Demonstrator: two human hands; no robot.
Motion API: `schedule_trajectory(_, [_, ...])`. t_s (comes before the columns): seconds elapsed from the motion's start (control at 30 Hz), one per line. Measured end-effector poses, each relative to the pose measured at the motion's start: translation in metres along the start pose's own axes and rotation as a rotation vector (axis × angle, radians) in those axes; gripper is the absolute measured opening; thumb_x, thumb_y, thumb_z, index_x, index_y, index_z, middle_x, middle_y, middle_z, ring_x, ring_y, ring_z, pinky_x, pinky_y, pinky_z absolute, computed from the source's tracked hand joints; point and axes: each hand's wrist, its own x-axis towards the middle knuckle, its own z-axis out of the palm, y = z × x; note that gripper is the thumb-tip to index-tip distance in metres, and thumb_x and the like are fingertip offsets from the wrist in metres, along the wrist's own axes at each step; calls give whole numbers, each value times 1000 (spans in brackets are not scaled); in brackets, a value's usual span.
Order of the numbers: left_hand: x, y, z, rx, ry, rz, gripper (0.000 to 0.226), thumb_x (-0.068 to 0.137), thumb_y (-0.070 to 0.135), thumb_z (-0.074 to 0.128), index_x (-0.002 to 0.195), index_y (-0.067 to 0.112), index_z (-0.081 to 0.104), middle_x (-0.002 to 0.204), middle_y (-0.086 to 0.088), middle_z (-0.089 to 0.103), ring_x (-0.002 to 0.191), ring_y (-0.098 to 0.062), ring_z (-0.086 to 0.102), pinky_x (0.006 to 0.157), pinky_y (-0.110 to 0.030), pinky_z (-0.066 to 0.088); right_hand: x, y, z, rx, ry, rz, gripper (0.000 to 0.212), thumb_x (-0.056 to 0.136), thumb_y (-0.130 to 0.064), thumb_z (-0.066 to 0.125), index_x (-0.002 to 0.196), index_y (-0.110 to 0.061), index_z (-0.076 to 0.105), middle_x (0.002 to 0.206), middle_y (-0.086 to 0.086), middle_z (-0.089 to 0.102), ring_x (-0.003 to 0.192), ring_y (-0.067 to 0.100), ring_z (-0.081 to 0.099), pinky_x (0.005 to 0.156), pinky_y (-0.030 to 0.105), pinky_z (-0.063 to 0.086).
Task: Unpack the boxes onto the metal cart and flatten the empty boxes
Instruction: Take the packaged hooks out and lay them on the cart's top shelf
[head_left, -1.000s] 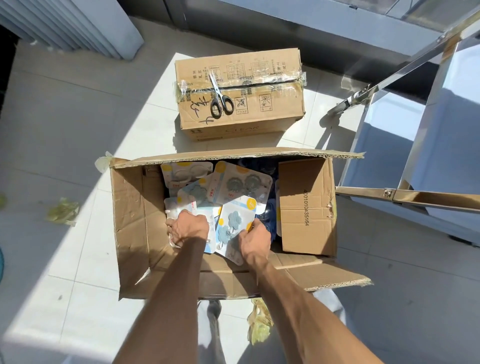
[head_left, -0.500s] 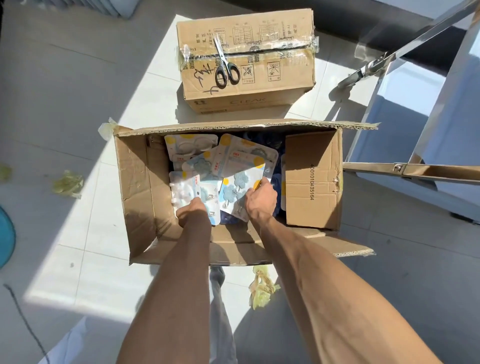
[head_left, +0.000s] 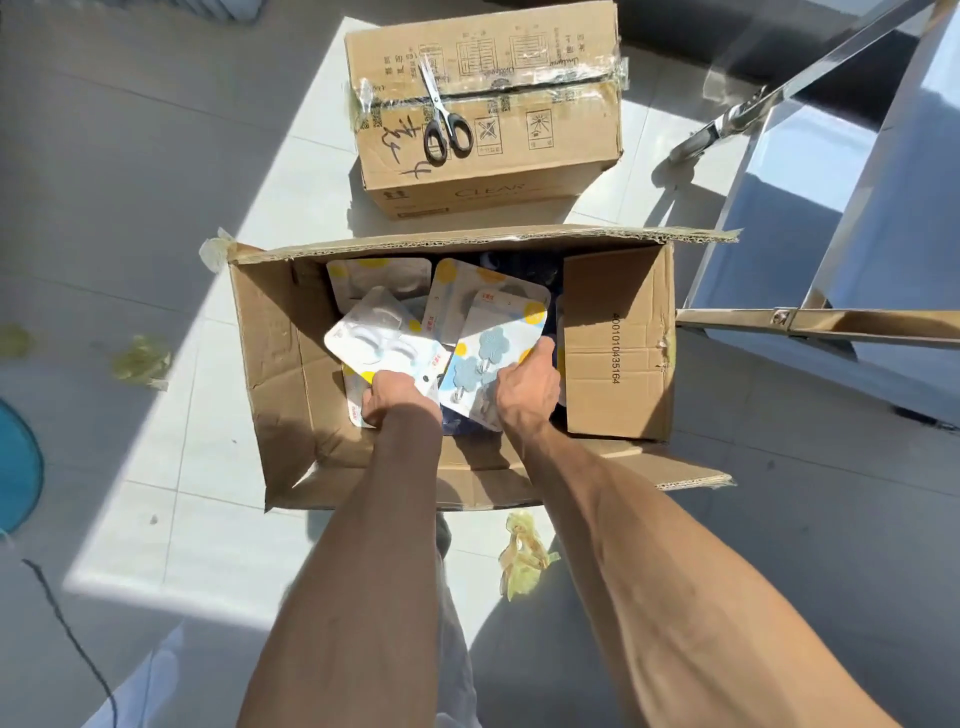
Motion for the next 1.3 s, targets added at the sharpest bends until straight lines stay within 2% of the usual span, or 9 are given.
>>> schedule_trajectory(0.1, [-8, 20, -9, -840, 146, -305, 36, 98, 10, 44, 133, 2, 53, 123, -10, 56, 110, -26, 54, 90, -28, 44, -3, -3, -13, 4, 7, -12, 27, 91, -10, 51, 116, -13, 41, 101, 17, 63, 86, 32, 57, 68, 33, 39])
schedule_trajectory(0.23, [-33, 29, -31, -523, 124, -121, 30, 90, 15, 52, 112, -2, 62, 94, -16, 56, 81, -26, 44, 73, -28, 36, -14, -19, -41, 11, -4, -74, 28, 88, -6, 47, 114, -16, 43, 92, 15, 63, 84, 34, 61, 64, 33, 41])
schedule_trajectory(0.37, [-74, 37, -62, -601, 67, -101, 20, 79, 11, 62, 92, -4, 63, 81, -18, 54, 73, -27, 40, 69, -31, 33, -39, -41, -88, 35, -18, -161, 36, 87, -2, 44, 117, -22, 44, 85, 5, 61, 79, 28, 60, 64, 32, 41])
schedule_trajectory(0.47, [-117, 46, -92, -538, 26, -43, 20, 86, 7, 59, 101, -6, 63, 88, -13, 58, 78, -29, 51, 62, -26, 38, -68, -57, -135, 23, -27, -161, 25, 90, -6, 47, 109, -21, 46, 94, 6, 65, 87, 28, 63, 69, 34, 47])
schedule_trajectory(0.57, [-163, 51, -123, -510, -14, 18, 26, 94, 11, 48, 114, -3, 59, 113, -20, 62, 102, -38, 59, 80, -35, 50, -107, -74, -193, 5, -24, -158, 20, 92, -13, 48, 111, -18, 49, 108, 11, 65, 99, 31, 61, 72, 29, 38])
schedule_trajectory(0.7, [-251, 84, -172, -702, 55, 42, 15, 78, 4, 54, 85, 1, 67, 93, -20, 69, 77, -34, 59, 69, -38, 50, -166, -93, -277, -10, -37, -239, 27, 95, -16, 48, 121, -15, 49, 115, 13, 64, 105, 31, 60, 82, 31, 44])
schedule_trajectory(0.9, [-389, 168, -244, -771, -14, 295, 30, 76, 3, 51, 100, -6, 68, 103, -25, 67, 90, -42, 59, 76, -43, 49, -240, -125, -416, 203, 160, -260, 32, 90, -11, 45, 120, -22, 52, 107, 12, 67, 95, 31, 61, 77, 32, 48])
schedule_trajectory(1.07, [-500, 222, -279, -643, -72, 731, 22, 74, 14, 47, 81, 3, 65, 89, -22, 67, 76, -32, 50, 65, -32, 35, -276, -121, -511, 441, 373, -220, 46, 89, -3, 42, 128, -26, 48, 98, 13, 66, 85, 31, 61, 73, 35, 52])
schedule_trajectory(1.3, [-636, 243, -222, -427, -102, 1102, 15, 81, 15, 52, 82, 2, 61, 88, -26, 67, 80, -38, 56, 69, -37, 43, -261, -41, -617, 515, 692, -86, 62, 90, -7, 40, 148, -26, 27, 99, 13, 64, 95, 33, 60, 85, 42, 49])
